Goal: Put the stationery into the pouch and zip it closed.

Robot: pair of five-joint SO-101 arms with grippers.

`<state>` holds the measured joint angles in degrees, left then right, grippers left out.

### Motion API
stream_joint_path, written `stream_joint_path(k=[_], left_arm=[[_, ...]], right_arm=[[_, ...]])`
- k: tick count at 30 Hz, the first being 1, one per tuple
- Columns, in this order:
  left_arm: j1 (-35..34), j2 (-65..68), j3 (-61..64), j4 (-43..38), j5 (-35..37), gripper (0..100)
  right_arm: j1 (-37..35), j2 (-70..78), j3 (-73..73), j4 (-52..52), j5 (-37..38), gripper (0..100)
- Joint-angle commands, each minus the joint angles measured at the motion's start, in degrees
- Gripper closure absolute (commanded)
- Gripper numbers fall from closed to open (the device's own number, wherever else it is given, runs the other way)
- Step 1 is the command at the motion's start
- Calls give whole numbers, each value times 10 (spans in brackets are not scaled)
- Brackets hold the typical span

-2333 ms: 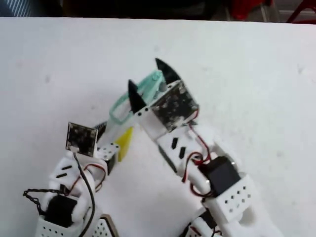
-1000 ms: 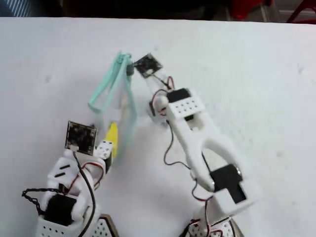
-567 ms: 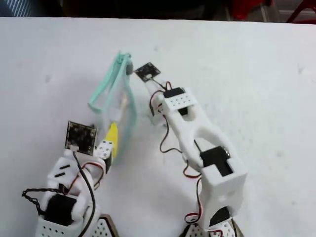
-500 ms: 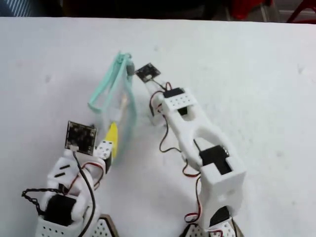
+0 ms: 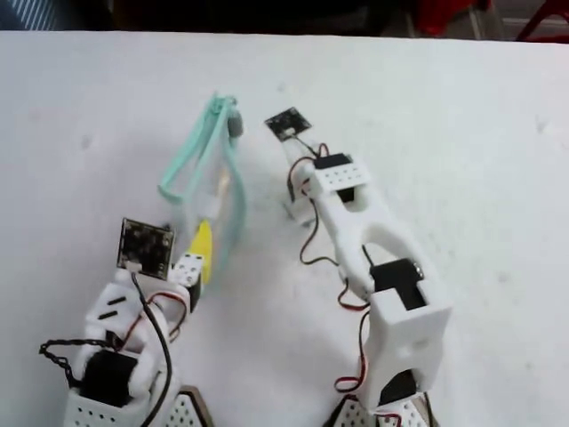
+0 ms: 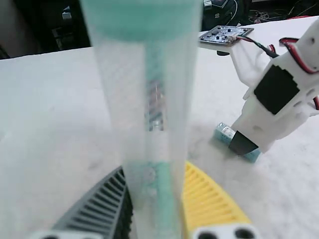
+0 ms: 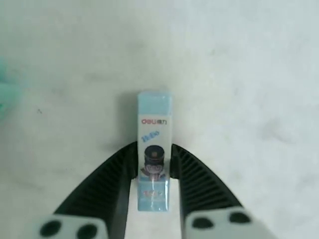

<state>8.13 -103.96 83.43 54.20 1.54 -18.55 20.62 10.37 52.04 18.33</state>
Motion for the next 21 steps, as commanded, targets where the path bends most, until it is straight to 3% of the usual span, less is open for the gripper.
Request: stream_joint_path(k=[1,7,10,21], left_arm=[[-7,-6,-12,-19,-5,931],[-7,-6,-13,-18,2,841],[-7,-6,-13,-15,46,809],[-7,-6,-12,-15,49,801]], right_arm=[[25,-7,-20,-5,1,981],[33,-4,-10,-23,-43,981],[33,-6,4,-43,-43,981],[42,-6,3,-57,-43,981]])
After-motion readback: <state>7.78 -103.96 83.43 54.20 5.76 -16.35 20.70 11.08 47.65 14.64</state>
